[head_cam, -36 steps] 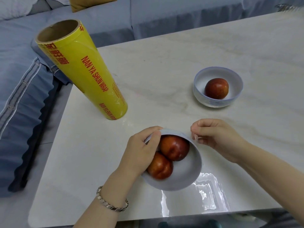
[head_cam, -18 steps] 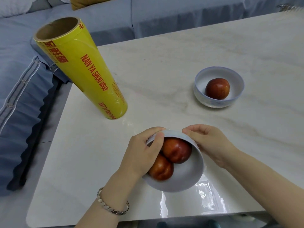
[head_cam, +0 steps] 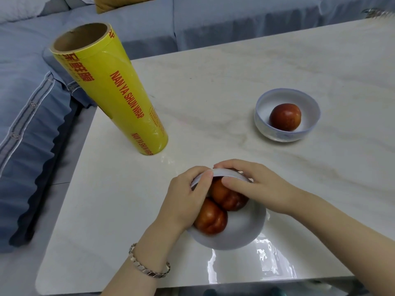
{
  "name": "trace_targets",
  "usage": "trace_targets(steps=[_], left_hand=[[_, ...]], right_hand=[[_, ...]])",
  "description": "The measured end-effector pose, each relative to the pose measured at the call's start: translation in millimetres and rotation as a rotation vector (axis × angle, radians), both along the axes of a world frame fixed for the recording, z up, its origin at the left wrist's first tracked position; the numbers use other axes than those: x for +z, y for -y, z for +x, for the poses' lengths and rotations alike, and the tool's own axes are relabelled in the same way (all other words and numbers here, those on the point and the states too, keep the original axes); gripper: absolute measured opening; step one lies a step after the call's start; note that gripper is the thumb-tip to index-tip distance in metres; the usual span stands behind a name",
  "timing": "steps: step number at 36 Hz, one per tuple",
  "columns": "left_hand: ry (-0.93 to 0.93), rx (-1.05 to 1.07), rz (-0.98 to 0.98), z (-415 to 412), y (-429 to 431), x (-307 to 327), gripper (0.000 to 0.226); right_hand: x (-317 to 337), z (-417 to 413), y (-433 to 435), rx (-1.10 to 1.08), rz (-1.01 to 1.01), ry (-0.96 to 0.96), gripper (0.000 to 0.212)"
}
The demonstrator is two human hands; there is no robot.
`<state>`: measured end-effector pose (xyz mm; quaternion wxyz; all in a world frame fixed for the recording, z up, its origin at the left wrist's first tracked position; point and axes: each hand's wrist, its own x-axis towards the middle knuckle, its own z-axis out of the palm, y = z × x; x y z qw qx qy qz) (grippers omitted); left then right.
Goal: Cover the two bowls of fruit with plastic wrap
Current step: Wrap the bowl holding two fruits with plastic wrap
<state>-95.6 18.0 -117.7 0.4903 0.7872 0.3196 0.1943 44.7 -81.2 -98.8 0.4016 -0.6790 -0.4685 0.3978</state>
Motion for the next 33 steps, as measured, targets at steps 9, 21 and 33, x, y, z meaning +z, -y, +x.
trace_targets(steps=[9, 21, 33], left_hand=[[0.005, 0.218, -0.246, 6.2, -2.4, -2.4, 0.052], [-0.057, 0.206, -0.306, 3.6, -15.7, 5.8, 0.015], [-0.050, -0.020, -0.189, 8.6, -21.4, 13.3, 0.028]], right_hand=[[-22.4, 13.3, 36.9, -0.232, -0.168, -0.411, 0.050], [-15.0, 10.5, 33.1, -0.343, -0.013, -0.423, 0.036], [-2.0, 18.4, 3.8, -0.350, 0.004, -0.247, 0.006]])
